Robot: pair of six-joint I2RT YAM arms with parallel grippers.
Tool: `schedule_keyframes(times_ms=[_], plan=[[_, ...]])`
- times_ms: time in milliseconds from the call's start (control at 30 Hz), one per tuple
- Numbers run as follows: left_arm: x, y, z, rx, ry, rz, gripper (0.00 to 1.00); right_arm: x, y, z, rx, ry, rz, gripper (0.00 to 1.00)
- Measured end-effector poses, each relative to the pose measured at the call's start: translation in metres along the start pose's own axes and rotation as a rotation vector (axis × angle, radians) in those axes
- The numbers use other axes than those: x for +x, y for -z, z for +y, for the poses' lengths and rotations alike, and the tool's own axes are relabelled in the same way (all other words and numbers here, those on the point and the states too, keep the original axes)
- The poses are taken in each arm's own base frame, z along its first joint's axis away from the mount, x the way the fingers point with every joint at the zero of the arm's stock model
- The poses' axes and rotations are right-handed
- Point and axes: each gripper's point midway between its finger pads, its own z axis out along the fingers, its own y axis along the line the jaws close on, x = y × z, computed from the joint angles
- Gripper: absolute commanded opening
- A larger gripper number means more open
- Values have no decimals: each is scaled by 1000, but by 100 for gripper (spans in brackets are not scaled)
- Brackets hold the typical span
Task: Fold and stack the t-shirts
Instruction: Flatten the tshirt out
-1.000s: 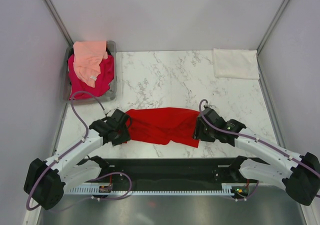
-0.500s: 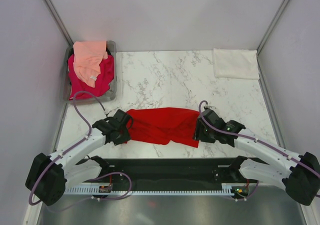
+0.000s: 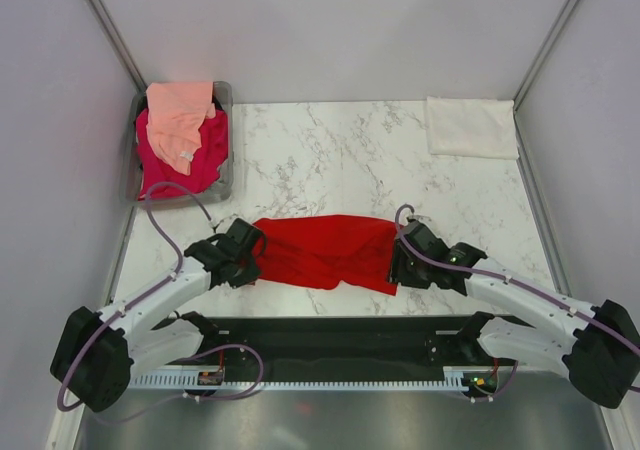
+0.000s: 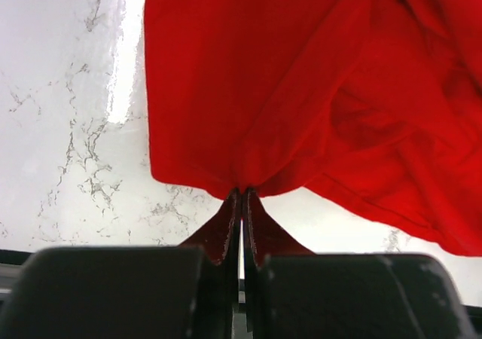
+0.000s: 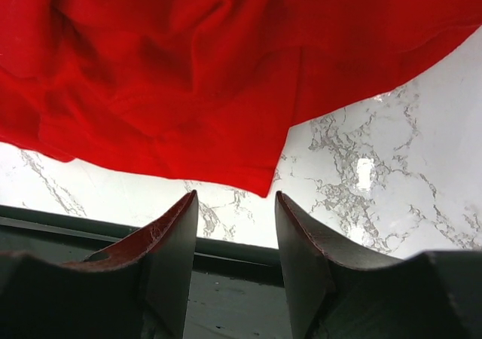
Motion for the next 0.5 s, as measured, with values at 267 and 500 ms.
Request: schedule_keyframes(times_ms=[267,500], plan=[[-24,36,-28,131,13,-54,2,2,-10,-7,33,4,-1,51],[-39,72,-35,199,-27,-99,3,6,-20,-9,47,-1,15,53]])
